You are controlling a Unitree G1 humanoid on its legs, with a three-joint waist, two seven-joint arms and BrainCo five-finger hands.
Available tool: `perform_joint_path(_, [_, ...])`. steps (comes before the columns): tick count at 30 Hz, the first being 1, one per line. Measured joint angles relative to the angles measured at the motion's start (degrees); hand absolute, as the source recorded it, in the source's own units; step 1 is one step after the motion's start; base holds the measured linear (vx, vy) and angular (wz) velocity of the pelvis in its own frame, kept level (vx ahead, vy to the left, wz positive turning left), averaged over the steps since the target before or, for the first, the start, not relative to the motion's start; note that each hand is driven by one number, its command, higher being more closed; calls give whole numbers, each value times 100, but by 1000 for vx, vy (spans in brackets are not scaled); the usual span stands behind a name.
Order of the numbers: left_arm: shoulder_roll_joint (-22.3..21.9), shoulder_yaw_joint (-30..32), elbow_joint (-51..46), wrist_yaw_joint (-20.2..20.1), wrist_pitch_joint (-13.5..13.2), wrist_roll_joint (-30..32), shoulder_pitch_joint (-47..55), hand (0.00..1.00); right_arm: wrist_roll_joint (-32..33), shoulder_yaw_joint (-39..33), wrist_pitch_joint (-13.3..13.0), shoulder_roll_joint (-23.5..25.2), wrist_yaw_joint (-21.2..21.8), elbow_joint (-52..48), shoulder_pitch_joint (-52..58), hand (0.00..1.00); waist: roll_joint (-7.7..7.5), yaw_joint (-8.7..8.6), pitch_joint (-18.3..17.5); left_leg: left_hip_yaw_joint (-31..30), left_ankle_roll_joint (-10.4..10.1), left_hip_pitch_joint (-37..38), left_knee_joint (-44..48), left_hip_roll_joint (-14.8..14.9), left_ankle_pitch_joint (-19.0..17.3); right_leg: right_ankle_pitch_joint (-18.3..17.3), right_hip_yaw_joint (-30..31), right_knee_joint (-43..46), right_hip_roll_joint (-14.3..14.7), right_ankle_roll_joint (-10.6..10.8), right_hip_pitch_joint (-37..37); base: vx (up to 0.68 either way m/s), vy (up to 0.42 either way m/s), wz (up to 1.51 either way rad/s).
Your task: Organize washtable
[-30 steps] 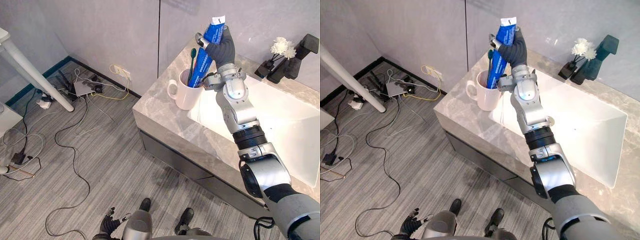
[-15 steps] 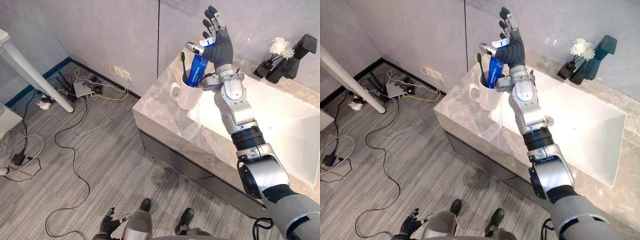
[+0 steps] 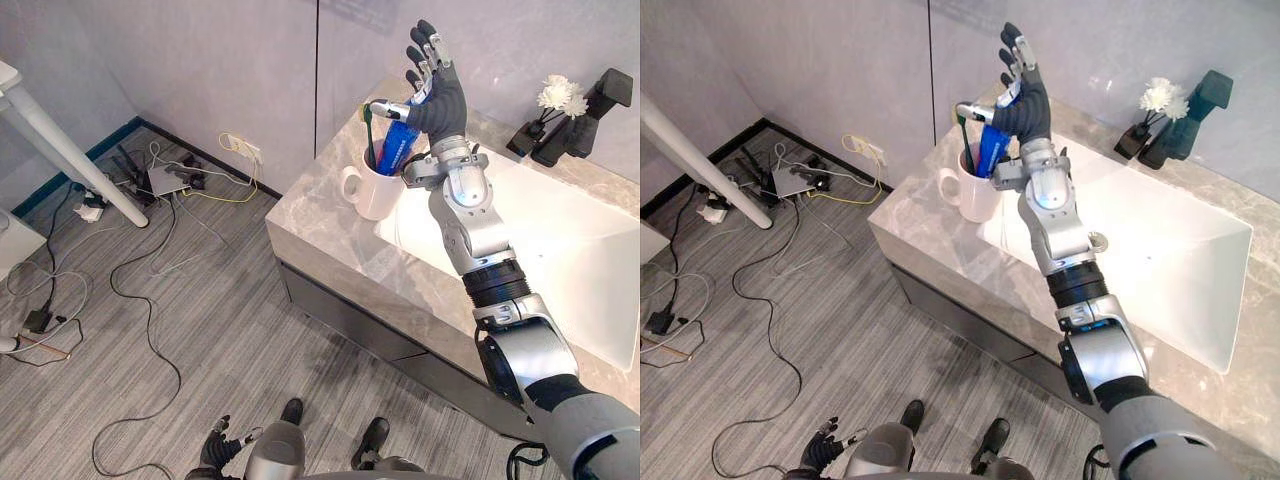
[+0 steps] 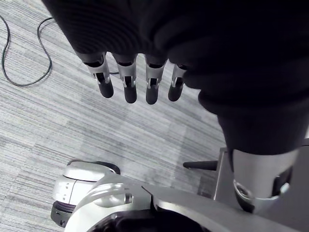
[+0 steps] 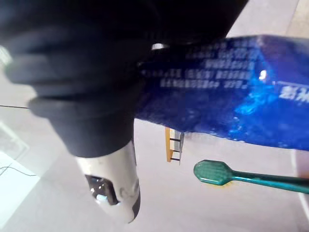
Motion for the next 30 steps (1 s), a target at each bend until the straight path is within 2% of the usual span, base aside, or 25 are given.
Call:
perform_joint_path(4, [-18, -66, 7, -1, 34, 1, 7, 0, 14, 1, 0, 69, 7, -128, 138, 0, 73, 4, -68, 8, 2, 50, -20, 3, 0, 0, 14, 0, 0, 0, 31, 0, 0, 0])
perform_joint_path(11, [-16, -67, 7, -2, 38, 0, 19, 0, 24, -2, 0, 83, 7, -170, 163, 0, 69, -6, -80, 56, 3, 87, -40, 7, 1, 5, 78, 0, 5, -6, 32, -7, 7, -4])
perform_joint_path(21, [2, -96, 7, -6, 85, 0, 53, 0, 118, -89, -9, 255, 17, -628, 408, 0, 52, -14, -183, 54, 5, 167, -59, 9, 2, 6, 82, 0, -5, -7, 105, -6, 2, 0])
perform_joint_path(30, [51, -95, 14, -12, 91, -2, 92, 0, 296, -254, -22, 309, 37, -1121, 624, 0, -44, -37, -271, 76, 21, 242, -138, 27, 19, 5, 88, 0, -6, -6, 136, 0, 0, 0])
